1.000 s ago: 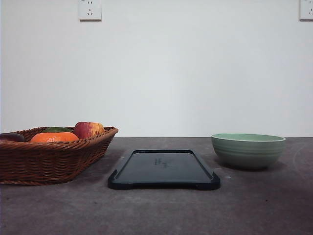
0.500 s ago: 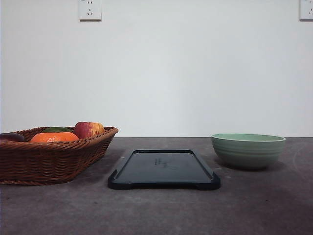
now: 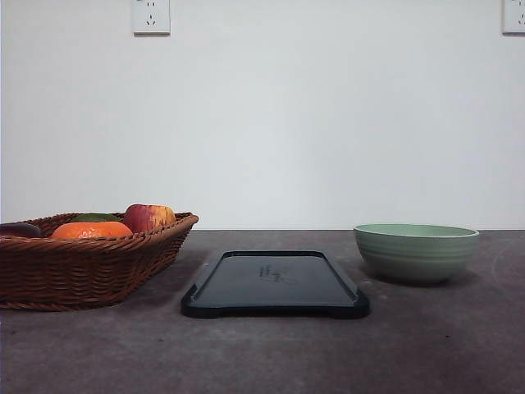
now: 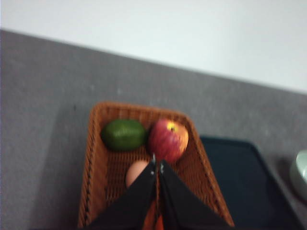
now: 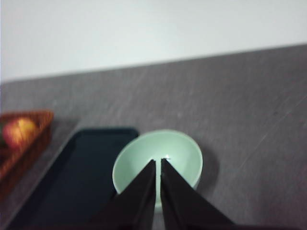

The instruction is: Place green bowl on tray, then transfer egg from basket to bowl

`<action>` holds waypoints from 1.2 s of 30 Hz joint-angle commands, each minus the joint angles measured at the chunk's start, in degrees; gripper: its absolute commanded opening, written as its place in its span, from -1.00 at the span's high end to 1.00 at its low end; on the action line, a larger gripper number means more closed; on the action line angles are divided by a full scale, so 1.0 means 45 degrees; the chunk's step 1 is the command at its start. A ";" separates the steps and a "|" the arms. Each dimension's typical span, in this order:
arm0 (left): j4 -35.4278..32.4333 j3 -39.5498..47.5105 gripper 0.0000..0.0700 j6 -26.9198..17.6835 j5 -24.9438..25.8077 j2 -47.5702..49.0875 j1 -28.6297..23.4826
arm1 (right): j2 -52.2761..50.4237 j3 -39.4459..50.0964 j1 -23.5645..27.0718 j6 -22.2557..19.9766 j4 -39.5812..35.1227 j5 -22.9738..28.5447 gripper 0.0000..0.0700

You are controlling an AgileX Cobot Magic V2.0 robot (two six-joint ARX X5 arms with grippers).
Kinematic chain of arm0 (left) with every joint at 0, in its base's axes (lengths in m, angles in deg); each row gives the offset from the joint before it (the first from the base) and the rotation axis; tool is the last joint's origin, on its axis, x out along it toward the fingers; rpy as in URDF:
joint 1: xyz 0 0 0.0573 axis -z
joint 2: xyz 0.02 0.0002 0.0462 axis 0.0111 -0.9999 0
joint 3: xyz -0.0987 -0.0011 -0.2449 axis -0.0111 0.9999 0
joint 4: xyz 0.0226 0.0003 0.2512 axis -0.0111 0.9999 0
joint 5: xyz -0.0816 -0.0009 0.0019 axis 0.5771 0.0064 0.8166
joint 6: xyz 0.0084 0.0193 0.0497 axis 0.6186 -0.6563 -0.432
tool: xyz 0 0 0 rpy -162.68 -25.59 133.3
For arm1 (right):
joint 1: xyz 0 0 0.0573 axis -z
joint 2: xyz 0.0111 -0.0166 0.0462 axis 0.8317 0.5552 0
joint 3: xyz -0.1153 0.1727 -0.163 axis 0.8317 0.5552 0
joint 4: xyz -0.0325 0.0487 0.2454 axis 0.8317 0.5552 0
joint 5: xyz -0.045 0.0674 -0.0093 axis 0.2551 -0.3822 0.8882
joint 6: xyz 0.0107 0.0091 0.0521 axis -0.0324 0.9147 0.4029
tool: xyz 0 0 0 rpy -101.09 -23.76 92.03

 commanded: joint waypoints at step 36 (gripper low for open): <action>0.1820 -0.2833 0.00 -0.2304 0.0902 -0.3620 0.1069 | 0.6928 -0.5952 -0.0760 -0.2111 0.5100 0.1114 0.32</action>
